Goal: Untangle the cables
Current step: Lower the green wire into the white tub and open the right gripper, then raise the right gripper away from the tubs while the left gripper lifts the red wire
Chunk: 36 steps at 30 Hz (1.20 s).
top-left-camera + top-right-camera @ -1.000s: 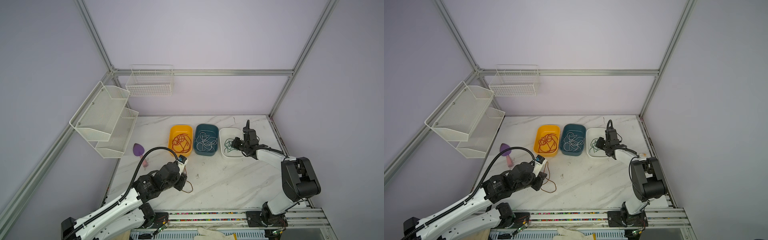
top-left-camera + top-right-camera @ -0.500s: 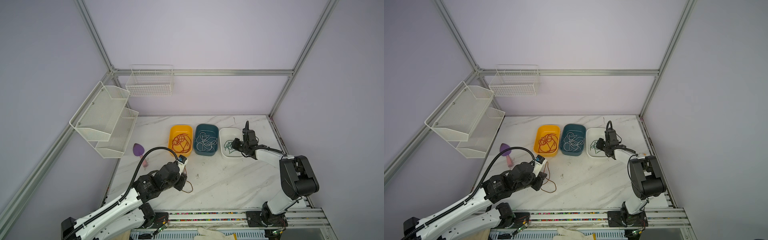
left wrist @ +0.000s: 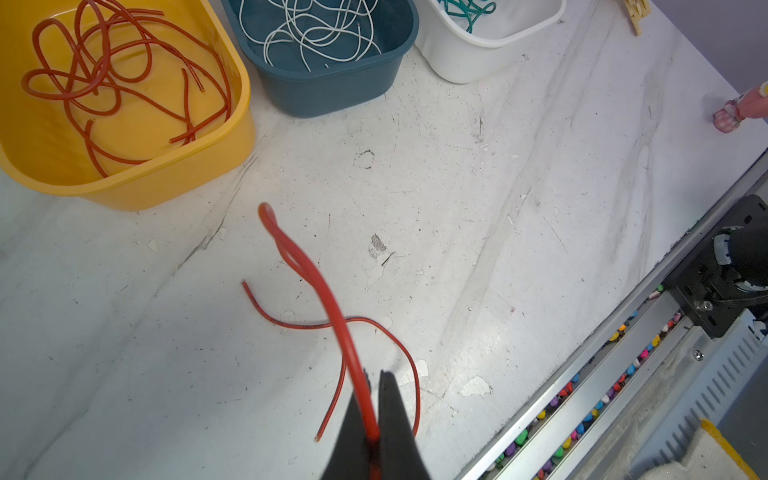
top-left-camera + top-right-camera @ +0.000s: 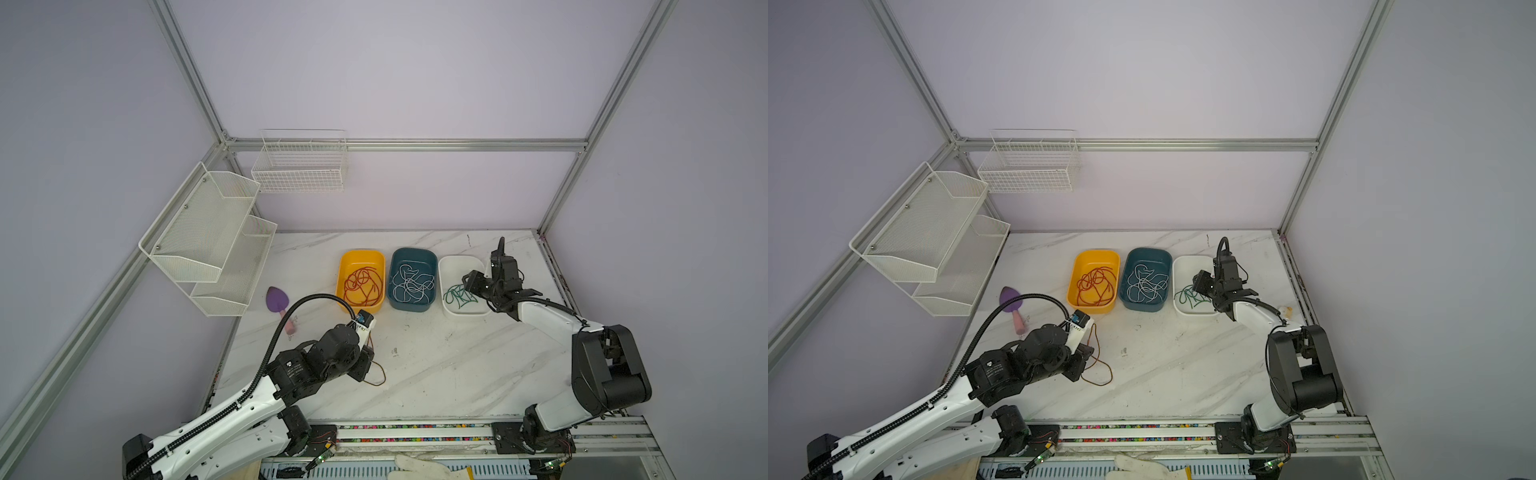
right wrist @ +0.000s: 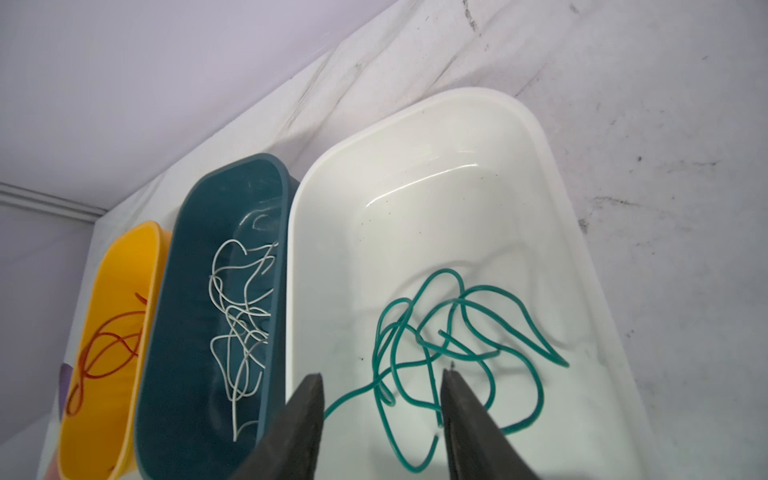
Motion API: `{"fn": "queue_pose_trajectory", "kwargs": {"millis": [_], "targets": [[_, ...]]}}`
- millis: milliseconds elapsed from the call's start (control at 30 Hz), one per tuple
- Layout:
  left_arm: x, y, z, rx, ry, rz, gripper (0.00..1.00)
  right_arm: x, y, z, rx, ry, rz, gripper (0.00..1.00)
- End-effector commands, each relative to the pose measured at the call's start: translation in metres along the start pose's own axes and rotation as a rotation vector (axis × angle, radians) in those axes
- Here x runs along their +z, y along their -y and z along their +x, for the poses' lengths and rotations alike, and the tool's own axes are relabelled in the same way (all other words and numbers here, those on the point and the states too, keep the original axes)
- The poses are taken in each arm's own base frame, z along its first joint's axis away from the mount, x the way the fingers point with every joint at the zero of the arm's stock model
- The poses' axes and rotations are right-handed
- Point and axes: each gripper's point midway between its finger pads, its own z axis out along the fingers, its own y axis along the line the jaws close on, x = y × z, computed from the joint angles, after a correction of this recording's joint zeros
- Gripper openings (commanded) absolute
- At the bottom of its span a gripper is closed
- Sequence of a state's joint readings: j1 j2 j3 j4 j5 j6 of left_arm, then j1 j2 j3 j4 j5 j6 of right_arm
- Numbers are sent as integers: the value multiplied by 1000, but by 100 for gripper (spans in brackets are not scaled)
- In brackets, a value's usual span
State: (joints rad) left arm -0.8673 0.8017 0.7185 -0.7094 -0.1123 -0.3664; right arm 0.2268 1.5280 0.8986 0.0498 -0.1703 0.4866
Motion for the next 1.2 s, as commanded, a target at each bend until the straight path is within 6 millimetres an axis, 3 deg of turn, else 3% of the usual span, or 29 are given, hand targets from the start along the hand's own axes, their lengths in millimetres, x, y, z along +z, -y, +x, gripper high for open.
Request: {"fn": "queue_pose_trajectory", "kwargs": {"millis": [0,300,500,733,967,1167], "targets": [[-10,5,-19,-8,54,12,0,-16,-3,-13,-1,35,9,56],[-10,5,-19,-8,53,11,0,-45,-14,-34,-19,110,7,81],[-10,5,-19,-9,55,11,0,-82,-29,-54,-43,184,-14,97],[-18,5,-26,-23,89,15,0,-118,-35,-57,-75,216,-22,98],[-45,8,-48,-68,194,51,0,-161,-36,-57,-68,282,-33,98],[-66,16,-68,-87,241,91,0,-182,-53,-44,-41,245,-143,98]]}}
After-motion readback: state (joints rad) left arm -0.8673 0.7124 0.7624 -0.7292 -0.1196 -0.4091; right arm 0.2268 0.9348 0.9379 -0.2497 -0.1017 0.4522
